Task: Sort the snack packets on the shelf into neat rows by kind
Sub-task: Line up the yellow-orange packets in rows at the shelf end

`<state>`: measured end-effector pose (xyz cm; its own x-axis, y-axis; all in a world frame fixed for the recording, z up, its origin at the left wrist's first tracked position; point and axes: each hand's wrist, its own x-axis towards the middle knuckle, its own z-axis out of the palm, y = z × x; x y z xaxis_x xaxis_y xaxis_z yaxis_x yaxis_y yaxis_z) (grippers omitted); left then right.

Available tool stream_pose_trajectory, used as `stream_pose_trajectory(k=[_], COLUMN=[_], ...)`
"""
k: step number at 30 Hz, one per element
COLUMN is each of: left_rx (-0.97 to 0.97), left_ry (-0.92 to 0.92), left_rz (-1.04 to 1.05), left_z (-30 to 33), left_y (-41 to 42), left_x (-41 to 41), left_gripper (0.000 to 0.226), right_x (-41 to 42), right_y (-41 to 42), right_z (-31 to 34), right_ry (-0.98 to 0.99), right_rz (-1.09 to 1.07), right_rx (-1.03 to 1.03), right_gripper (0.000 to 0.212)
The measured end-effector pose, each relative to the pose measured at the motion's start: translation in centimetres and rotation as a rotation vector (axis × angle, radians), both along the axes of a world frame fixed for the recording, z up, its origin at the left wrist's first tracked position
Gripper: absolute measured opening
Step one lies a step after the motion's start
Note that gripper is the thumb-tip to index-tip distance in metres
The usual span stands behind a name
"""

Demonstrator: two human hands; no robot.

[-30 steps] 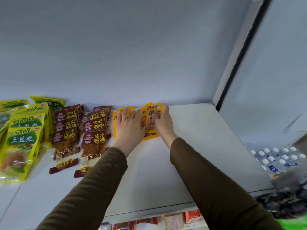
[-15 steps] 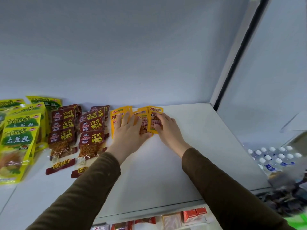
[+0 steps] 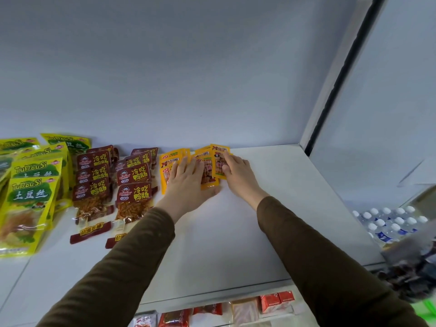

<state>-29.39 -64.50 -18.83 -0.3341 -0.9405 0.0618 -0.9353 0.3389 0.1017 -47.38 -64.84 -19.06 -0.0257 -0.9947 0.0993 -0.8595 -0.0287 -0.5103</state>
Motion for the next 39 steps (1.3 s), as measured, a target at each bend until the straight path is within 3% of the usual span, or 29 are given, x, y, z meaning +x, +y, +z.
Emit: stream_pose_trajectory(k=[23,39], left_rx=[-0.057,0.008], left_ry=[0.318,0.348], left_rz=[-0.075,-0.053], left_z=[3.1,4.6], left_y=[3.1,0.2], left_x=[5.6,6.5], left_gripper=[0.086,0.059], right_x=[5.2,4.4], right_y=[5.4,4.2], right_z=[2.5,3.5], right_ry=[-0.049,-0.297], right_rz=[-0.053,-0.098], right_rx=[-0.327,-0.169], right_gripper=[0.035,0.039])
